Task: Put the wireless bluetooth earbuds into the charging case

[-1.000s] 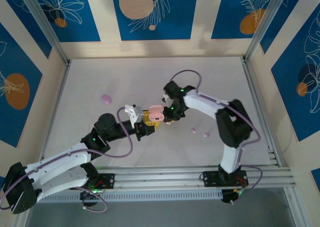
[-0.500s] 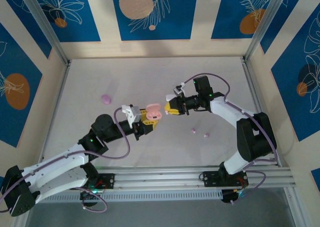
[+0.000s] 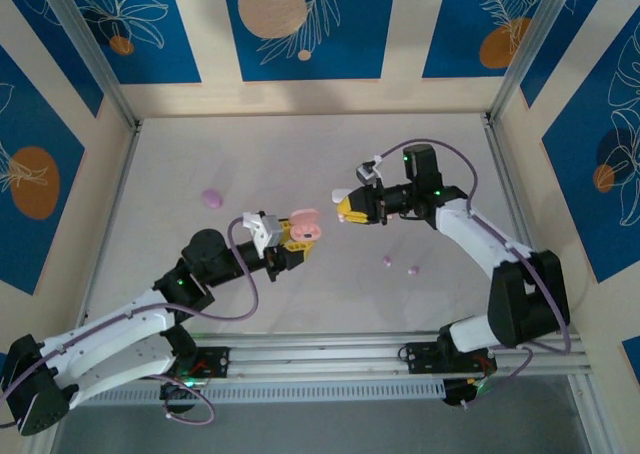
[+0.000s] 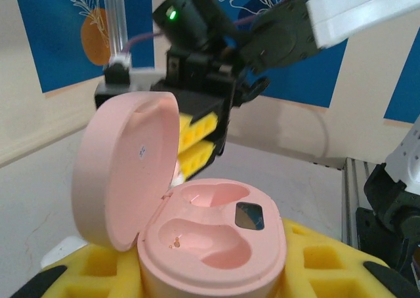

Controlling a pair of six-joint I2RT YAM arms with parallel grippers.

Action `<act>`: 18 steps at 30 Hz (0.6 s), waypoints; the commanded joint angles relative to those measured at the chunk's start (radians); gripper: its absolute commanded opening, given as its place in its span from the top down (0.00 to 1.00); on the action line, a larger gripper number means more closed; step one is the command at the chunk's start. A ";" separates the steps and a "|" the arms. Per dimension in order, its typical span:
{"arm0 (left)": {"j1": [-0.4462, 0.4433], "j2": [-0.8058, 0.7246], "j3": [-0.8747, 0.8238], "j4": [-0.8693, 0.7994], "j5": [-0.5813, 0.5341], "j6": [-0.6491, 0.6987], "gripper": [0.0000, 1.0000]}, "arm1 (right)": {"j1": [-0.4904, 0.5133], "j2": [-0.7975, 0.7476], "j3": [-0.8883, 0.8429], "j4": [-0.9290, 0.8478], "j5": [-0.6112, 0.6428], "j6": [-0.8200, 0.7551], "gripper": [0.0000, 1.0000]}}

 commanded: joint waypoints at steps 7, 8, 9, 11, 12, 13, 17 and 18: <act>-0.003 0.093 0.012 0.104 0.074 0.024 0.69 | 0.019 -0.246 0.045 -0.132 0.135 -0.127 0.79; -0.003 0.104 0.015 0.115 0.083 0.020 0.69 | 0.027 -0.263 0.041 -0.129 0.144 -0.133 0.79; -0.003 0.115 0.018 0.128 0.094 0.015 0.69 | 0.034 -0.274 0.038 -0.121 0.150 -0.141 0.79; -0.003 0.131 0.023 0.147 0.105 0.008 0.69 | 0.051 -0.292 0.036 -0.118 0.160 -0.153 0.79; -0.003 0.140 0.026 0.155 0.110 0.003 0.69 | 0.063 -0.296 0.039 -0.118 0.161 -0.161 0.79; -0.003 0.147 0.029 0.161 0.114 0.000 0.69 | 0.076 -0.301 0.043 -0.123 0.165 -0.172 0.79; -0.003 0.158 0.035 0.182 0.121 -0.009 0.69 | 0.134 -0.300 0.070 -0.177 0.210 -0.239 0.79; -0.003 0.160 0.035 0.188 0.120 -0.012 0.69 | 0.150 -0.297 0.073 -0.190 0.224 -0.254 0.79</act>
